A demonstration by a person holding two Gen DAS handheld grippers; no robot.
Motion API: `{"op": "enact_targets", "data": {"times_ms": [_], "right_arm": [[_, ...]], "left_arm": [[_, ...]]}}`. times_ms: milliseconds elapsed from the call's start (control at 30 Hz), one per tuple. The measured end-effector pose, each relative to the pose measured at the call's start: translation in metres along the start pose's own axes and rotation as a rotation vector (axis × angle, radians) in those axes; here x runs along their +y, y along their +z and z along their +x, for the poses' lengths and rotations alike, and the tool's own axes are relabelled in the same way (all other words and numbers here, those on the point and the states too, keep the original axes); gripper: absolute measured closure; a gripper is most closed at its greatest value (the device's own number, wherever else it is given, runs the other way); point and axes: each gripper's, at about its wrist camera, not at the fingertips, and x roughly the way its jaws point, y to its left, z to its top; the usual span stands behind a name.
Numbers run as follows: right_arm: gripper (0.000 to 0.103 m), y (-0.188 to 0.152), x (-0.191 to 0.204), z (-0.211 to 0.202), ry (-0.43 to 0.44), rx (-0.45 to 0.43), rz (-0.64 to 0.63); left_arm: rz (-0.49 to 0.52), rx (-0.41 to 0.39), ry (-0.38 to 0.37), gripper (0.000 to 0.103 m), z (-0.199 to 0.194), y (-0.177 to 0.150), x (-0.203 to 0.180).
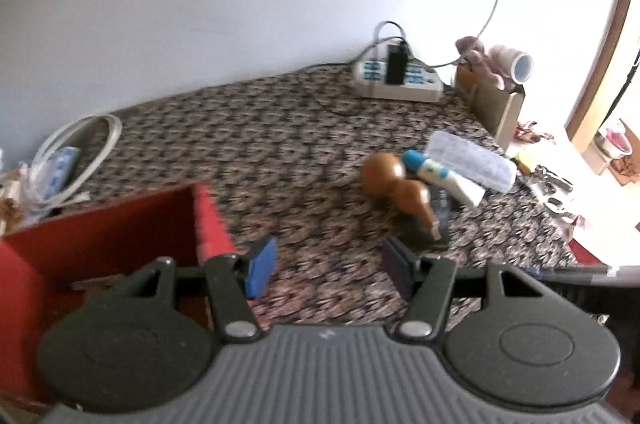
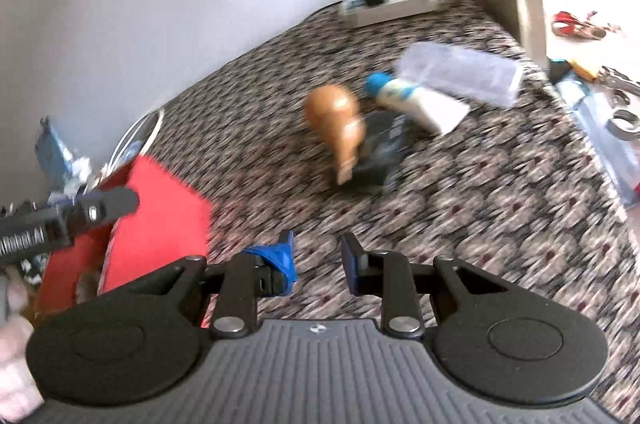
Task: Organize rigid objects
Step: 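Grasp the orange gourd at its waist with the right gripper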
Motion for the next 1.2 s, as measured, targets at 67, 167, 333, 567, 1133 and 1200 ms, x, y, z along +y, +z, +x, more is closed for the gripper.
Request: {"op": "enact_targets", "data": {"times_ms": [67,167,333,567,1133,1200], "right_arm": [[0.094,0.016,-0.02,0.004,0.0,0.001,0.016],[0.094,0.04,-0.042,0.017,0.012,0.013,0.026],[0.094,0.079,-0.061,0.049,0.096,0.045,0.053],[0.094,0.121,-0.057,0.106,0.151,0.123,0.005],[0.095,0.117,-0.025,0.178,0.286,0.336,-0.033],[0.095,0.115,-0.026,0.182,0.312,0.363,0.0]], "left_arm": [[-0.024,0.016,-0.035,0.038,0.018,0.003,-0.009],[-0.065,0.044,-0.09,0.037,0.046,0.007,-0.02],[-0.094,0.056,-0.131,0.034,0.085,0.011,-0.033],[-0.141,0.063,-0.169,0.03,0.125,0.023,-0.037],[-0.156,0.152,-0.123,0.029,0.173,0.018,-0.012],[-0.164,0.152,-0.139,0.029,0.172,0.014,-0.008]]}}
